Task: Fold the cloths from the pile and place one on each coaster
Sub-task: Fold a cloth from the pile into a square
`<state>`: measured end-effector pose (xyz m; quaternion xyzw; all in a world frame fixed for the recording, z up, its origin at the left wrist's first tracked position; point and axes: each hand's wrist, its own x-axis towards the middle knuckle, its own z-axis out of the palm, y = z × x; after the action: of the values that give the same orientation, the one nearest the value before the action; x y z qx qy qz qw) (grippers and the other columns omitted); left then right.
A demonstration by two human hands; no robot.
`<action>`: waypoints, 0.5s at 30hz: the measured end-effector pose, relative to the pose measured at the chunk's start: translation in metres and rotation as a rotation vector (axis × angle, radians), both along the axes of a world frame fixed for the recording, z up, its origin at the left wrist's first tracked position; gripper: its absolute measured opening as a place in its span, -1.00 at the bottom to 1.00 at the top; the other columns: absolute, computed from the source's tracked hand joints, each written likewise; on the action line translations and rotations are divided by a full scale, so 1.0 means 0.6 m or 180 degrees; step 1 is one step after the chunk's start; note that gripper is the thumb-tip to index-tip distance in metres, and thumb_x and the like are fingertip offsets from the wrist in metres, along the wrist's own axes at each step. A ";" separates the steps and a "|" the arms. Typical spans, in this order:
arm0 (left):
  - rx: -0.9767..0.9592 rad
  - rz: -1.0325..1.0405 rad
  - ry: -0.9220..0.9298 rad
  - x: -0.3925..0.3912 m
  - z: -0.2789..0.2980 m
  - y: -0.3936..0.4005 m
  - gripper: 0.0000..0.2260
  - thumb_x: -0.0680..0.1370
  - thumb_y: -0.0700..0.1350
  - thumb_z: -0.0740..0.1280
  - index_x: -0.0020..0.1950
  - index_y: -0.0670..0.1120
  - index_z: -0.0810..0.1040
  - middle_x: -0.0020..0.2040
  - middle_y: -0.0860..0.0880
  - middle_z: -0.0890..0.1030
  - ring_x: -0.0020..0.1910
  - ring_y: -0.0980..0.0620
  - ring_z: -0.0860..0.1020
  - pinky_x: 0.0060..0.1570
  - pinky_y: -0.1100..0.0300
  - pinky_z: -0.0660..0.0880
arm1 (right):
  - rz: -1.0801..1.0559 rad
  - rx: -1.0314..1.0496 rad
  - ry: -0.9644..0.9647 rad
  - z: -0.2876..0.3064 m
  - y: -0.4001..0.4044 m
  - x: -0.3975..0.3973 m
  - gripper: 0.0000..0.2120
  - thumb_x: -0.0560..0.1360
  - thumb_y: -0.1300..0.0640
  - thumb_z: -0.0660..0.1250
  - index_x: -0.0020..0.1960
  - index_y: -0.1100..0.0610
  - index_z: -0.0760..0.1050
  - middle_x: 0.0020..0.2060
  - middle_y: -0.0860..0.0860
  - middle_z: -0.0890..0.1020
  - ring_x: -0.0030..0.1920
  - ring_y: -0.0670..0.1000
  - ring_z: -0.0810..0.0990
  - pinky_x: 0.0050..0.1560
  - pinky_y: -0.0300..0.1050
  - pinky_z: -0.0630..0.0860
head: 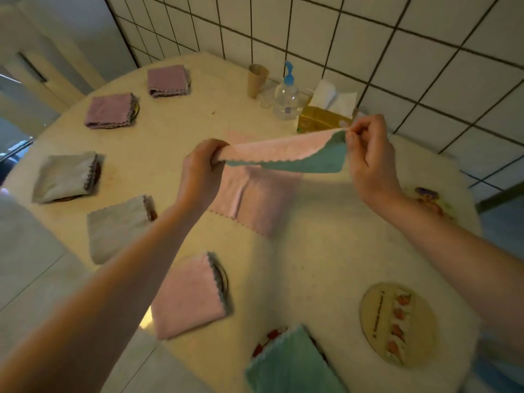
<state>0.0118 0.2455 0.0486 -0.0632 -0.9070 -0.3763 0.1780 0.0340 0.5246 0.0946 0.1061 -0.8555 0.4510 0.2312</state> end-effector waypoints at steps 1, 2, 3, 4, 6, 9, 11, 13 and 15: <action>-0.0133 -0.0132 0.0002 0.037 -0.011 0.021 -0.80 0.46 -0.32 0.28 0.03 -0.19 0.59 -0.05 -0.15 0.62 -0.06 -0.06 0.53 -0.17 0.27 0.30 | 0.0013 -0.0016 -0.0063 -0.013 0.027 0.033 -0.91 0.60 0.22 0.15 -0.01 0.05 0.31 -0.27 -0.11 0.41 -0.32 -0.22 0.41 -0.31 -0.38 0.28; -0.0247 -0.0288 -0.0039 0.072 -0.025 0.037 -0.80 0.45 -0.31 0.29 0.05 -0.19 0.59 -0.03 -0.15 0.62 -0.03 -0.07 0.53 -0.13 0.26 0.32 | 0.0036 -0.0028 -0.0167 -0.031 0.053 0.063 -0.93 0.60 0.21 0.16 -0.01 0.06 0.31 -0.27 -0.13 0.42 -0.32 -0.23 0.42 -0.30 -0.40 0.29; -0.0323 -0.0444 -0.0116 0.107 -0.042 0.053 -0.80 0.46 -0.32 0.30 0.06 -0.19 0.59 -0.01 -0.15 0.62 0.00 -0.08 0.52 -0.08 0.23 0.34 | 0.0081 -0.0055 -0.0295 -0.052 0.078 0.095 -0.96 0.59 0.19 0.18 0.00 0.10 0.32 -0.24 -0.14 0.44 -0.29 -0.23 0.45 -0.27 -0.39 0.31; -0.0396 -0.0585 -0.0213 0.148 -0.064 0.074 -0.81 0.48 -0.32 0.31 0.07 -0.19 0.60 0.01 -0.15 0.62 0.02 -0.09 0.52 -0.03 0.20 0.36 | 0.0112 -0.0056 -0.0448 -0.072 0.107 0.133 -0.94 0.57 0.18 0.20 0.01 0.14 0.33 -0.21 -0.11 0.47 -0.23 -0.21 0.47 -0.23 -0.33 0.36; -0.0563 -0.0799 -0.0447 0.224 -0.106 0.110 -0.83 0.55 -0.26 0.30 0.10 -0.18 0.60 0.05 -0.14 0.62 0.07 -0.13 0.53 0.08 0.13 0.39 | 0.0266 -0.0020 -0.0846 -0.114 0.157 0.203 -0.84 0.47 0.23 0.25 0.04 0.17 0.36 -0.12 -0.02 0.51 -0.08 -0.08 0.52 -0.10 -0.19 0.46; -0.0682 -0.0968 -0.0881 0.327 -0.157 0.161 -0.80 0.56 -0.25 0.28 0.15 -0.19 0.61 0.12 -0.12 0.60 0.15 -0.13 0.51 0.18 0.14 0.38 | 0.0446 0.0203 -0.1611 -0.170 0.214 0.307 -0.67 0.38 0.35 0.29 0.08 0.08 0.39 -0.03 -0.07 0.52 0.02 -0.12 0.51 0.04 -0.22 0.48; -0.0694 -0.0966 -0.1126 0.379 -0.180 0.188 -0.76 0.53 -0.31 0.30 0.16 -0.18 0.61 0.14 -0.12 0.60 0.18 -0.12 0.51 0.20 0.15 0.37 | 0.0476 0.0409 -0.1984 -0.208 0.243 0.365 -0.63 0.39 0.41 0.28 0.07 0.03 0.41 0.00 -0.11 0.52 0.02 -0.15 0.51 0.04 -0.22 0.48; -0.0721 -0.0948 -0.1339 0.416 -0.190 0.205 -0.69 0.49 -0.36 0.32 0.19 -0.16 0.61 0.18 -0.11 0.60 0.21 -0.11 0.51 0.24 0.13 0.37 | 0.0416 0.0534 -0.2138 -0.242 0.265 0.409 -0.61 0.40 0.45 0.25 0.05 0.00 0.45 0.01 -0.09 0.55 0.04 -0.11 0.53 0.07 -0.24 0.46; -0.0768 -0.0929 -0.1467 0.441 -0.193 0.217 -0.67 0.47 -0.37 0.33 0.20 -0.14 0.61 0.19 -0.09 0.60 0.21 -0.09 0.51 0.24 0.14 0.37 | 0.0363 0.0510 -0.2190 -0.261 0.280 0.443 -0.61 0.43 0.46 0.23 0.01 0.00 0.48 -0.02 -0.09 0.59 0.03 -0.11 0.54 0.05 -0.33 0.44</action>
<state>0.2766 0.3755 -0.0670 -0.1266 -0.9430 -0.2919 -0.0974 0.2996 0.6929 -0.0620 0.0134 -0.9086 0.4040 -0.1050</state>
